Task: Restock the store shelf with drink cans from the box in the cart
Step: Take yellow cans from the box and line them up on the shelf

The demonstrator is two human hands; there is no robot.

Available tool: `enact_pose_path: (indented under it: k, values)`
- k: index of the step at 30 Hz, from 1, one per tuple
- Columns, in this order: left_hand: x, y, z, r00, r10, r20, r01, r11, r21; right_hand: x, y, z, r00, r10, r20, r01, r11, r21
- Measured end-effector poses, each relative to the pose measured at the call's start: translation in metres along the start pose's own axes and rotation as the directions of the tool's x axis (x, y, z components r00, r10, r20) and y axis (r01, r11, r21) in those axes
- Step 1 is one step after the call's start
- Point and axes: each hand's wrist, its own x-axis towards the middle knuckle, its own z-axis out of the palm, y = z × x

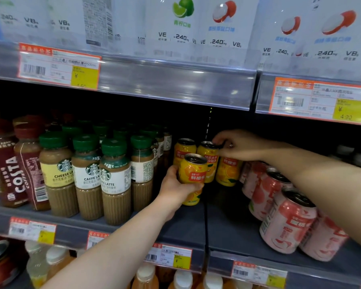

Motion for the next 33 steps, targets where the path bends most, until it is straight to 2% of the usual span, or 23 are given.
enact_pose_path:
  k: [6, 9, 12, 14, 17, 22, 25, 33]
  values:
    - [-0.008, 0.004, -0.007, 0.999, -0.022, 0.048, 0.020, 0.999, 0.049, 0.005, -0.032, 0.020, 0.979, -0.034, 0.202, 0.026, 0.999, 0.043]
    - [-0.029, 0.004, -0.015, 0.998, -0.004, 0.057, -0.005, 0.987, 0.162, 0.008, -0.043, 0.025, 0.961, -0.063, 0.271, 0.049, 0.997, 0.059]
    - [-0.049, 0.003, -0.026, 0.992, 0.076, 0.103, -0.106, 0.938, 0.329, 0.014, -0.051, 0.030, 0.966, -0.078, 0.246, 0.074, 0.997, 0.026]
    - [-0.059, 0.001, -0.035, 0.983, 0.109, 0.145, -0.165, 0.872, 0.461, 0.019, -0.056, 0.033, 0.974, -0.042, 0.222, 0.039, 0.999, 0.015]
    - [-0.067, -0.003, -0.045, 0.981, 0.092, 0.168, -0.180, 0.741, 0.647, 0.026, -0.059, 0.039, 0.983, 0.013, 0.182, -0.017, 1.000, 0.025]
    - [-0.075, -0.006, -0.051, 0.961, 0.084, 0.264, -0.266, 0.551, 0.791, 0.034, -0.061, 0.044, 0.987, 0.104, 0.120, -0.102, 0.995, -0.017]
    - [-0.075, -0.010, -0.051, 0.952, 0.104, 0.288, -0.299, 0.523, 0.798, 0.034, -0.061, 0.046, 0.985, 0.129, 0.116, -0.130, 0.992, -0.003]
    - [-0.071, -0.014, -0.054, 0.943, 0.125, 0.310, -0.327, 0.538, 0.777, 0.026, -0.067, 0.056, 0.981, 0.179, 0.074, -0.179, 0.984, -0.006]
